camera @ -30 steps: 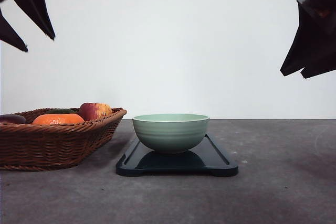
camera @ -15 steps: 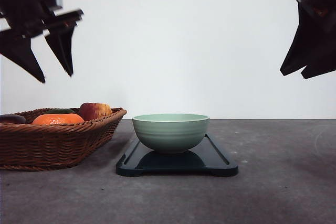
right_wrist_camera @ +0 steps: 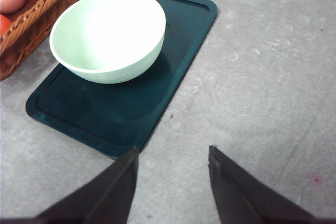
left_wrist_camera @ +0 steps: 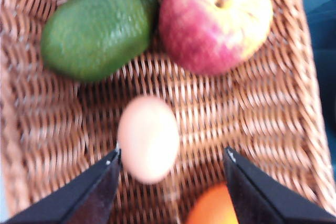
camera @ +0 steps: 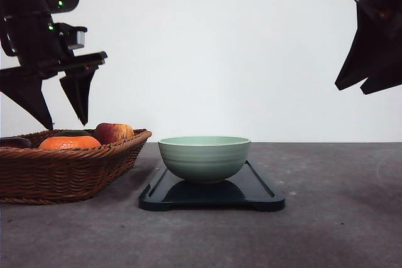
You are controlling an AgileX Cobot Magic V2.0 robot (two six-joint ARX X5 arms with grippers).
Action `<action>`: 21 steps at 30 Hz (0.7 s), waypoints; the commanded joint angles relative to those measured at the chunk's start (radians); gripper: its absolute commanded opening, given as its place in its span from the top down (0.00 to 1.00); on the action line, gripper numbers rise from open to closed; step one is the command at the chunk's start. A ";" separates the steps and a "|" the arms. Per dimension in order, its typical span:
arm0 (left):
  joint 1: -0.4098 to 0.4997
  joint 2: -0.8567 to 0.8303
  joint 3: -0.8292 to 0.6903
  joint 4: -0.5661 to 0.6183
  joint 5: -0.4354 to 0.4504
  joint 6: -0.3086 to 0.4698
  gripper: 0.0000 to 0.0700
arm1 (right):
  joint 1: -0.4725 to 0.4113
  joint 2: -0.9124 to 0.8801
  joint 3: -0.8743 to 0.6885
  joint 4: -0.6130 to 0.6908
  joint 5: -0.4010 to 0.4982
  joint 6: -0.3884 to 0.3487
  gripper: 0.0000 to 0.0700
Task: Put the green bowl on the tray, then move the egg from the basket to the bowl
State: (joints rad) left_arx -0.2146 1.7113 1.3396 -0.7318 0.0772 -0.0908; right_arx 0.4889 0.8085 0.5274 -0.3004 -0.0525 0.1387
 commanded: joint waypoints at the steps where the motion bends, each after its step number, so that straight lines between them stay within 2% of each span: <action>1: -0.003 0.027 0.027 0.012 -0.005 0.021 0.44 | 0.005 0.007 0.002 0.008 0.001 0.011 0.62; 21: -0.001 0.130 0.027 0.047 -0.026 0.046 0.44 | 0.005 0.007 0.002 0.009 0.001 0.011 0.62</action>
State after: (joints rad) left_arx -0.2138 1.8151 1.3407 -0.6927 0.0540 -0.0620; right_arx 0.4889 0.8085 0.5274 -0.3004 -0.0525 0.1387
